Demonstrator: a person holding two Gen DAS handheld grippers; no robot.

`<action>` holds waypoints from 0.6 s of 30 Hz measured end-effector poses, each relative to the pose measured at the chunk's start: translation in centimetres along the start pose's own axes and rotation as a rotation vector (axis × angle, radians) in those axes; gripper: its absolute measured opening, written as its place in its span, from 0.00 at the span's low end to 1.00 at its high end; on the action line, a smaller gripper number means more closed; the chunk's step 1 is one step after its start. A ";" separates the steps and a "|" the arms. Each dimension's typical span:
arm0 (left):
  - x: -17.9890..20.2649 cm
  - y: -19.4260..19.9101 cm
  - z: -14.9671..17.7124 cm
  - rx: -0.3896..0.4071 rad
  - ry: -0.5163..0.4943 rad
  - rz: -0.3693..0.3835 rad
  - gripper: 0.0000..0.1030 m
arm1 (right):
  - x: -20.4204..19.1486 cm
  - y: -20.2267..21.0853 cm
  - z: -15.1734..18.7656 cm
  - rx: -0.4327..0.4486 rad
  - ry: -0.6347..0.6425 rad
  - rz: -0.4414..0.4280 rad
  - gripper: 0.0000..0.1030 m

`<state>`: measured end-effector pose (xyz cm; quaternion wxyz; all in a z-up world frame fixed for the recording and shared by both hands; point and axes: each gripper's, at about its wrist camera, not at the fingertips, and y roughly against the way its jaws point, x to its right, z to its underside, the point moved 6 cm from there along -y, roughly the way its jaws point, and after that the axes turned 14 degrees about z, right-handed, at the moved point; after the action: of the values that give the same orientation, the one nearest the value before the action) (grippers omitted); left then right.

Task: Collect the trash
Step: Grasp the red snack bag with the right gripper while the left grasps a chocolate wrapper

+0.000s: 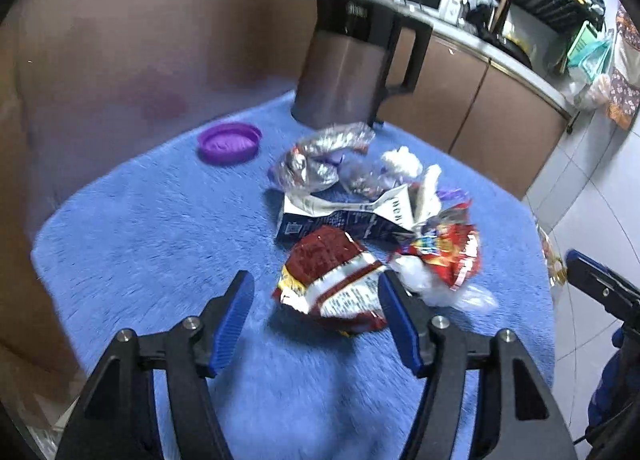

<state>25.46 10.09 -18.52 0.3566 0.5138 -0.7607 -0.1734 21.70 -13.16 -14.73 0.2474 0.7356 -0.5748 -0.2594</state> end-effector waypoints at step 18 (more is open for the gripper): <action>-2.3 -4.6 0.1 -0.119 0.056 0.102 0.02 | -3.5 -9.3 -0.8 -0.198 -0.038 -0.155 0.11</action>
<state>28.89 10.24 -22.33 0.4159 0.4567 -0.7642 -0.1855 28.24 -7.69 -19.95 0.2870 0.7448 -0.4923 -0.3472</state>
